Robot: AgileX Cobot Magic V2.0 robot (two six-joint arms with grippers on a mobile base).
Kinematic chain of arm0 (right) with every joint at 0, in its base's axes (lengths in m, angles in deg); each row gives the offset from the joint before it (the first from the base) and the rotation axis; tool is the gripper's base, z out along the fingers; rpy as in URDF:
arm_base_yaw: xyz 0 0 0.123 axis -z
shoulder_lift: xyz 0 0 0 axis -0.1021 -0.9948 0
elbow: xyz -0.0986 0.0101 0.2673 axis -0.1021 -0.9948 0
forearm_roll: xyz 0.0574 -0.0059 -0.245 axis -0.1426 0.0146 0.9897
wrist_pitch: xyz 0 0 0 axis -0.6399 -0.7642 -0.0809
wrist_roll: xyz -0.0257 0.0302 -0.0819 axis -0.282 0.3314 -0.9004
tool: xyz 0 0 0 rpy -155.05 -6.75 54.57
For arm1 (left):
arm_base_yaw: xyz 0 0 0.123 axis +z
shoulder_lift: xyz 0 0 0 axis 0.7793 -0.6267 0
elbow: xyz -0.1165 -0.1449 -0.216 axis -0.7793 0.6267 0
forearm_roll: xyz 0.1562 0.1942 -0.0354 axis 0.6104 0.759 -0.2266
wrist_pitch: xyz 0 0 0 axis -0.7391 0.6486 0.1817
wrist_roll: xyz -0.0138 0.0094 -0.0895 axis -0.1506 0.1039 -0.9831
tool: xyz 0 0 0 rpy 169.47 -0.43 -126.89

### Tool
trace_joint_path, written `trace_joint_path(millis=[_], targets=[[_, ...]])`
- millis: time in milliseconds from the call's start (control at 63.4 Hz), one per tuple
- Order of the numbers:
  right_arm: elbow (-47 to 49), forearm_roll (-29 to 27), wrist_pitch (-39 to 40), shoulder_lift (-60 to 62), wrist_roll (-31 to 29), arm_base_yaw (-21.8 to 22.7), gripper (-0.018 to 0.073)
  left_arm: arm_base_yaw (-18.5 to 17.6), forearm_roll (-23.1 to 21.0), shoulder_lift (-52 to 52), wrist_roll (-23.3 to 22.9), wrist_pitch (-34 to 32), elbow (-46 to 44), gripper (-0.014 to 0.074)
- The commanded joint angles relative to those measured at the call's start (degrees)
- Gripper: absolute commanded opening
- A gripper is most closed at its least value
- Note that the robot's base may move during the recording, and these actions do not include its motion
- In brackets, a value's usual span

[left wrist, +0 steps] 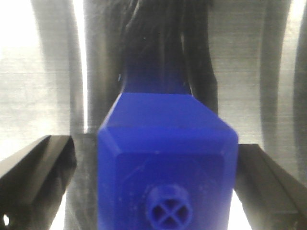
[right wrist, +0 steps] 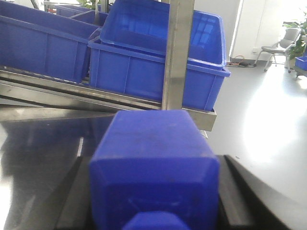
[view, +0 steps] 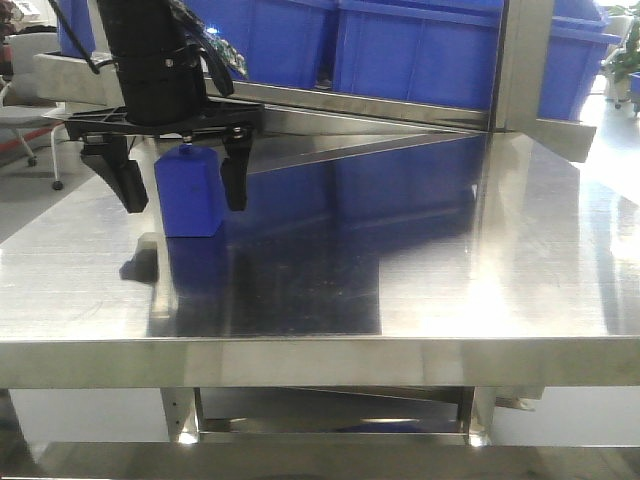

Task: Pick and sort blue part to right shelf
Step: 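Lift the second blue bottle off the table with the left gripper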

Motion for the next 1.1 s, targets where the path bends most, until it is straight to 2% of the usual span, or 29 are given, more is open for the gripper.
trace_joint_path(millis=[0, 458, 868, 1089], targets=[[1.85, -0.04, 5.61, -0.31, -0.45, 0.44, 0.0407, -0.05, 0.00, 3.44, -0.68, -0.78, -1.94, 0.0680], [1.85, -0.04, 5.61, -0.31, -0.45, 0.44, 0.0407, -0.05, -0.81, 3.44, -0.68, -0.78, -1.94, 0.0673], [1.85, -0.04, 5.61, -0.31, -0.45, 0.44, 0.0407, -0.05, -0.82, 3.44, -0.68, -0.78, -1.94, 0.0455], [1.85, -0.04, 5.61, -0.31, -0.45, 0.44, 0.0407, -0.05, -0.82, 3.44, -0.68, -0.78, -1.94, 0.0395]])
